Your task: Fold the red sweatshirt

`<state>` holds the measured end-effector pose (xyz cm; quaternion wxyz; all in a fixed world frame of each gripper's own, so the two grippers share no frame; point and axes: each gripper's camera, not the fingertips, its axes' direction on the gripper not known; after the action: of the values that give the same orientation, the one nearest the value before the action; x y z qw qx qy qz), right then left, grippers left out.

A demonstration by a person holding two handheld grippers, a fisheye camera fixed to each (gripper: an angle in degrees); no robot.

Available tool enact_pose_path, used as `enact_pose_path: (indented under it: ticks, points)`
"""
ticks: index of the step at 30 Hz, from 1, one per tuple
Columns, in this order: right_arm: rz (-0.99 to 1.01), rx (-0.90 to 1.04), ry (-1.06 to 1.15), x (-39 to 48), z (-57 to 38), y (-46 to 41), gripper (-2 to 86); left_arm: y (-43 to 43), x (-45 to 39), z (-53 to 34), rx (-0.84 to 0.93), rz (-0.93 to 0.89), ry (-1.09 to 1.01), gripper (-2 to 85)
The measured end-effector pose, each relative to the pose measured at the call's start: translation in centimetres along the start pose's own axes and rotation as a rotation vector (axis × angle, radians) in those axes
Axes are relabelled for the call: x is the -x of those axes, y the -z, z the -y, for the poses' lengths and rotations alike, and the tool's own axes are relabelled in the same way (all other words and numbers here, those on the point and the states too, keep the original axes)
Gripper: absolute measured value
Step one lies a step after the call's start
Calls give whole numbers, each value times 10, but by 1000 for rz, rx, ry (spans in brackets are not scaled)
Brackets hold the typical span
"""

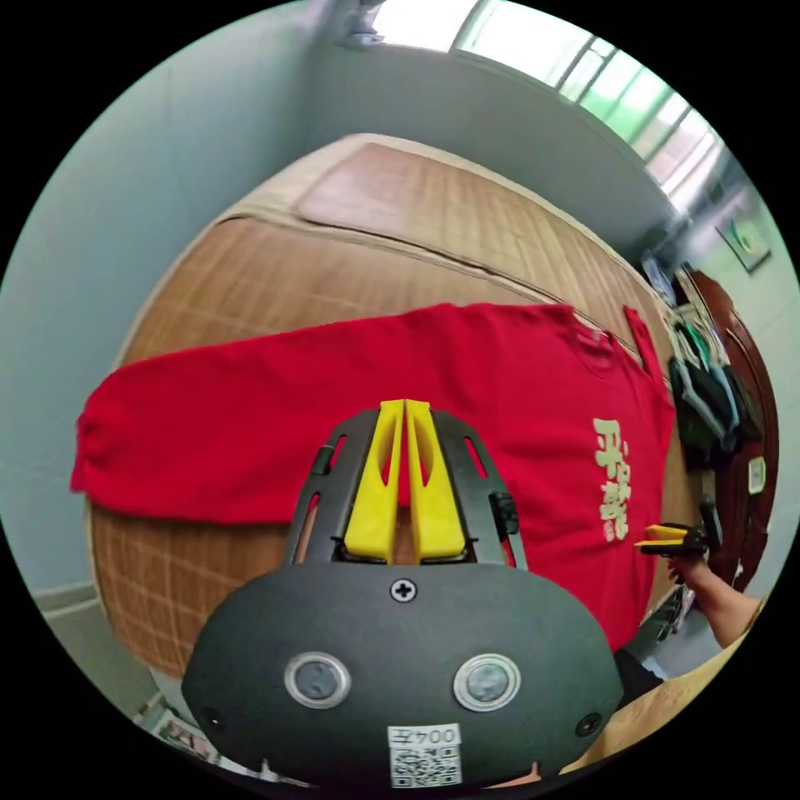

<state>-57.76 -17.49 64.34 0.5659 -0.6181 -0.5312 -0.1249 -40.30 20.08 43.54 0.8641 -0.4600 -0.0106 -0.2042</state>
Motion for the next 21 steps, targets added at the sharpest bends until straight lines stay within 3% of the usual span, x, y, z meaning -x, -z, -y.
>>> enact_pose_path:
  ticks: [6, 16, 21]
  points:
    - [-15, -61, 4, 8, -20, -5, 157, -59, -110, 84, 39, -150, -226, 31]
    - [-9, -165, -8, 17, -55, -14, 150, -139, -226, 217, 184, -12, -502, 136]
    - [-1, -203, -10, 23, -71, -16, 157, -174, -238, 228, 304, 26, -513, 124]
